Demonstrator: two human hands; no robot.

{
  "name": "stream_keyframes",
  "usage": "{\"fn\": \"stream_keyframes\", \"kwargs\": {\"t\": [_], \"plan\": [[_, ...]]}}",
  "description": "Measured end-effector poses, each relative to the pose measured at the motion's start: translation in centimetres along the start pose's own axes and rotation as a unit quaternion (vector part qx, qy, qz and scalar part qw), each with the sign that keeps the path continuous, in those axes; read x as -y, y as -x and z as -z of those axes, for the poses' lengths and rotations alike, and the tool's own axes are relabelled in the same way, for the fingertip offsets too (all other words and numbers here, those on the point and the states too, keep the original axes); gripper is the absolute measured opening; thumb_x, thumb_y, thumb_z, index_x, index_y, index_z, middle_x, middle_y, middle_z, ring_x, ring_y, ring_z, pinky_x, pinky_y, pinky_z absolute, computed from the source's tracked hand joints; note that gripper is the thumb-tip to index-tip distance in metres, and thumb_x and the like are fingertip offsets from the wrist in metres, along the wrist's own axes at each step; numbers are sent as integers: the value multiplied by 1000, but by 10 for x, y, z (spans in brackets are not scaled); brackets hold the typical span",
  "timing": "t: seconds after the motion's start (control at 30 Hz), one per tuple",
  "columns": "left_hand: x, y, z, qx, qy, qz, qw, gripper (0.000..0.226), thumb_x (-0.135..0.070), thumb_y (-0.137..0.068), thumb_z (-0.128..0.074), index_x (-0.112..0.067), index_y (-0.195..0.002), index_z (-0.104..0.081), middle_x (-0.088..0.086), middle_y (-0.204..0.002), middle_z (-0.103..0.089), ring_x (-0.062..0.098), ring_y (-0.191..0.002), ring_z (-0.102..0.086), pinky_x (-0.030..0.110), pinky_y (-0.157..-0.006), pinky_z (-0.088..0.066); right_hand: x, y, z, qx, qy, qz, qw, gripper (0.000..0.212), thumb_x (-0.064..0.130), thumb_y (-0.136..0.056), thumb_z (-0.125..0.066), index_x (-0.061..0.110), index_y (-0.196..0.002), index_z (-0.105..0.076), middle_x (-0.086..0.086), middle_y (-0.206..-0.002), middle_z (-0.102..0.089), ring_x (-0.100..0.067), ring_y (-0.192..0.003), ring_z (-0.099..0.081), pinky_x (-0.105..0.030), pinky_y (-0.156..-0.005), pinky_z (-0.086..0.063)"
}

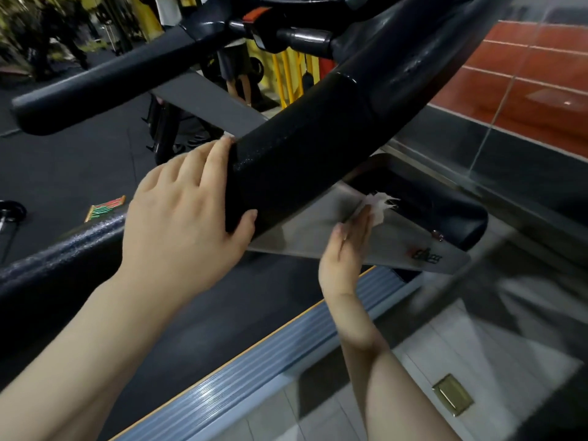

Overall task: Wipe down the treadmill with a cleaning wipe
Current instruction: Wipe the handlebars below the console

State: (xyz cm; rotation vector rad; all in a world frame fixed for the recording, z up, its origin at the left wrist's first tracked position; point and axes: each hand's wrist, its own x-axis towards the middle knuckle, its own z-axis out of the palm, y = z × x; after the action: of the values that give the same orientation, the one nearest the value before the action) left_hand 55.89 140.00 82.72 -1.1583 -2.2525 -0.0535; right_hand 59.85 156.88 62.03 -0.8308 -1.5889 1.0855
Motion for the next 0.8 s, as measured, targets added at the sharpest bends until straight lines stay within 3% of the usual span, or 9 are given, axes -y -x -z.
{"fn": "stream_keyframes", "kwargs": {"t": [0.07, 0.2, 0.23, 0.33, 0.4, 0.53, 0.6, 0.73, 0.8], "plan": [[-1, 1, -1, -9, -1, -19, 1000, 78, -45, -86, -51, -3, -150, -32, 16, -148, -45, 35, -132, -45, 45, -109, -32, 13, 6, 0, 24, -4, 23, 999, 71, 50, -101, -22, 0, -152, -19, -14, -160, -13, -26, -151, -7, -40, -123, -10], [-12, 2, -4, -26, 6, -82, 996, 76, -30, -87, -53, -2, -152, -27, 16, -159, -28, 32, -145, -31, 45, -119, -24, 19, 18, -1, 94, 66, 230, 966, 61, 38, -103, -28, 0, -151, -22, -19, -158, -21, -31, -149, -12, -39, -122, -12], [-16, 2, -5, -23, 10, -97, 995, 76, -29, -86, -54, -3, -152, -28, 16, -160, -25, 32, -146, -28, 46, -119, -23, 7, 9, 0, 76, 60, 201, 975, 62, 39, -102, -30, 3, -151, -22, -18, -157, -24, -30, -149, -15, -39, -122, -14], [-26, -2, -9, -16, -2, -135, 991, 73, -26, -84, -55, -7, -151, -33, 16, -162, -20, 32, -149, -21, 48, -121, -17, -25, -28, 12, 3, -41, -75, 996, 69, 47, -98, -31, 10, -155, -16, -10, -161, -18, -21, -150, -15, -41, -123, -14], [-31, -3, -15, -19, -28, -166, 985, 70, -24, -85, -55, -7, -150, -36, 15, -162, -20, 31, -150, -18, 47, -122, -14, -28, -33, 18, 2, -28, -103, 994, 69, 46, -99, -27, 9, -154, -13, -7, -163, -10, -16, -150, -9, -43, -123, -10], [-46, -2, -32, 8, -51, -252, 966, 65, -27, -92, -44, -7, -152, -33, 12, -162, -20, 29, -151, -15, 47, -123, -10, 10, -14, 7, 86, 46, 203, 974, 54, 34, -104, -25, 11, -152, -13, 0, -158, -9, -18, -151, -7, -37, -122, -9], [-53, -3, -34, 11, -49, -263, 963, 63, -27, -92, -43, -6, -151, -34, 13, -162, -23, 30, -150, -18, 47, -123, -9, 5, -25, 10, 96, 78, 242, 962, 53, 26, -103, -32, 5, -150, -25, -5, -158, -19, -20, -150, -14, -41, -121, -16], [-62, -20, -31, -2, -30, -255, 967, 61, -28, -87, -53, -8, -144, -47, 13, -158, -31, 31, -148, -24, 46, -122, -13, -34, -65, 40, 37, 51, -23, 998, 71, 59, -98, -21, 7, -138, -49, -13, -143, -49, -25, -134, -43, -50, -112, -34], [-70, -28, -35, 3, -29, -273, 961, 58, -28, -88, -47, -9, -143, -49, 13, -156, -35, 31, -148, -25, 48, -122, -14, -25, -71, 49, 64, 35, -72, 995, 66, 57, -96, -22, 13, -132, -55, -8, -133, -58, -23, -125, -52, -48, -106, -39]]}}
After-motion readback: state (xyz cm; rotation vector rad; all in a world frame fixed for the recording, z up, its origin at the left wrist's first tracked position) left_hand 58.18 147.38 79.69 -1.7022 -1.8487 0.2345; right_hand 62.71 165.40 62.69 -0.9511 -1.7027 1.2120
